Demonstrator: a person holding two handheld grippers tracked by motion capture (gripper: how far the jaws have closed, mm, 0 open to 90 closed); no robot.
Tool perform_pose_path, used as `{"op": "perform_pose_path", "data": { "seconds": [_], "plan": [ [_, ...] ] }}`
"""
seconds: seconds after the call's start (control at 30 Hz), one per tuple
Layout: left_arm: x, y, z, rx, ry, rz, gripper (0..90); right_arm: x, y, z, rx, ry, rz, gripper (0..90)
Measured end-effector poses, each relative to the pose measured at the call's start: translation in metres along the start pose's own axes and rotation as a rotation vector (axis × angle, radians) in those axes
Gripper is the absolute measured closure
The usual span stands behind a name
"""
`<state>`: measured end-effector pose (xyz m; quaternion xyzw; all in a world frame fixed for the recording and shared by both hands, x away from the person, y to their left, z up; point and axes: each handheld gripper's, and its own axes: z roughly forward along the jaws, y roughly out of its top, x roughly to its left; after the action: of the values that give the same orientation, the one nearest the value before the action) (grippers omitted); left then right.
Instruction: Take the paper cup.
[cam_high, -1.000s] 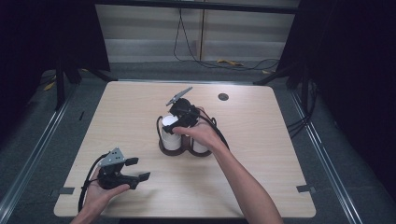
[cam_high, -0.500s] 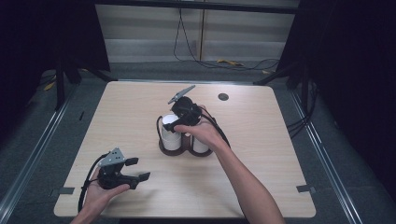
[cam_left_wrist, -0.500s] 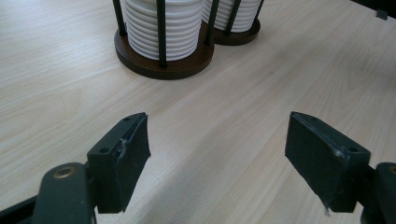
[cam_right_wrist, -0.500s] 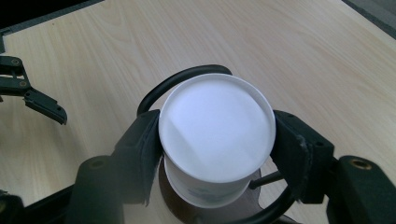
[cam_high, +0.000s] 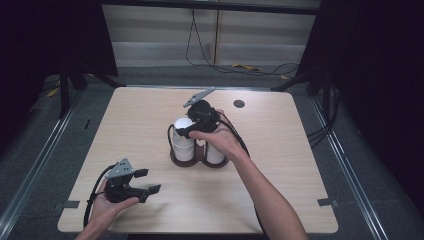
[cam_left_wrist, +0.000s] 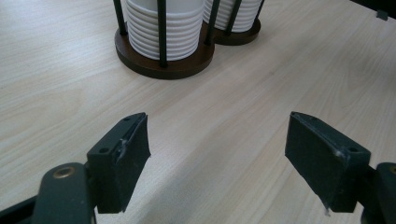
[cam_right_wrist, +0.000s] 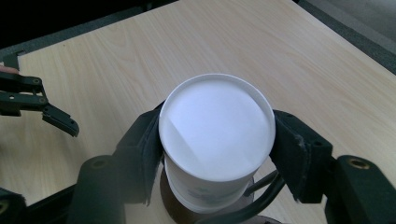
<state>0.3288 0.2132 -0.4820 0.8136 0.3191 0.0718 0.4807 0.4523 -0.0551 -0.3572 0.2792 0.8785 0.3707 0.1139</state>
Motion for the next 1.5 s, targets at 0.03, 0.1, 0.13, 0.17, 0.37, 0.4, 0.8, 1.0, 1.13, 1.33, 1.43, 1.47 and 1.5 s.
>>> {"op": "perform_pose_path", "data": {
  "seconds": [0.03,0.1,0.13,0.17,0.37,0.4,0.8,1.0,1.13,1.33,1.43,1.47,1.5],
  "plan": [
    [0.000,0.000,0.000,0.000,-0.001,0.000,21.7,-0.001,0.000,-0.002,-0.008,0.003,0.007,37.8],
    [0.000,0.000,0.000,0.000,-0.001,-0.001,21.7,0.000,0.000,-0.004,-0.012,0.003,0.008,37.8],
    [0.000,0.000,0.000,0.000,-0.001,-0.001,21.7,0.000,0.000,-0.004,-0.012,0.003,0.008,37.8],
    [0.000,0.000,0.001,0.001,-0.001,-0.001,21.6,0.001,0.000,-0.007,-0.022,0.008,0.009,37.9],
    [0.000,0.000,0.001,0.005,-0.001,-0.004,21.1,0.001,0.000,-0.011,-0.046,0.007,0.016,37.9],
    [0.000,0.000,0.001,0.004,-0.002,-0.004,21.1,0.000,0.000,-0.012,-0.052,0.010,0.016,37.9],
    [0.001,0.000,0.001,-0.002,-0.005,-0.017,19.6,-0.001,0.002,-0.024,-0.103,0.005,0.026,38.0],
    [0.002,0.000,0.002,-0.007,-0.001,-0.026,18.3,-0.001,0.002,-0.029,-0.134,0.008,0.030,38.0],
    [0.002,0.000,0.001,-0.012,-0.002,-0.029,17.5,-0.002,0.000,-0.031,-0.147,0.013,0.031,38.0],
    [0.002,0.001,0.002,-0.024,-0.002,-0.028,16.6,-0.002,-0.003,-0.040,-0.177,0.013,0.038,38.0],
    [0.003,0.002,0.002,-0.038,-0.005,-0.034,16.5,-0.001,-0.005,-0.044,-0.199,0.018,0.040,38.0],
    [0.003,0.003,0.002,-0.044,-0.003,-0.035,16.0,0.000,-0.007,-0.048,-0.211,0.019,0.041,38.0],
    [0.003,0.003,0.003,-0.047,-0.007,-0.038,16.0,0.001,-0.008,-0.050,-0.219,0.022,0.041,38.0]
  ]
}}
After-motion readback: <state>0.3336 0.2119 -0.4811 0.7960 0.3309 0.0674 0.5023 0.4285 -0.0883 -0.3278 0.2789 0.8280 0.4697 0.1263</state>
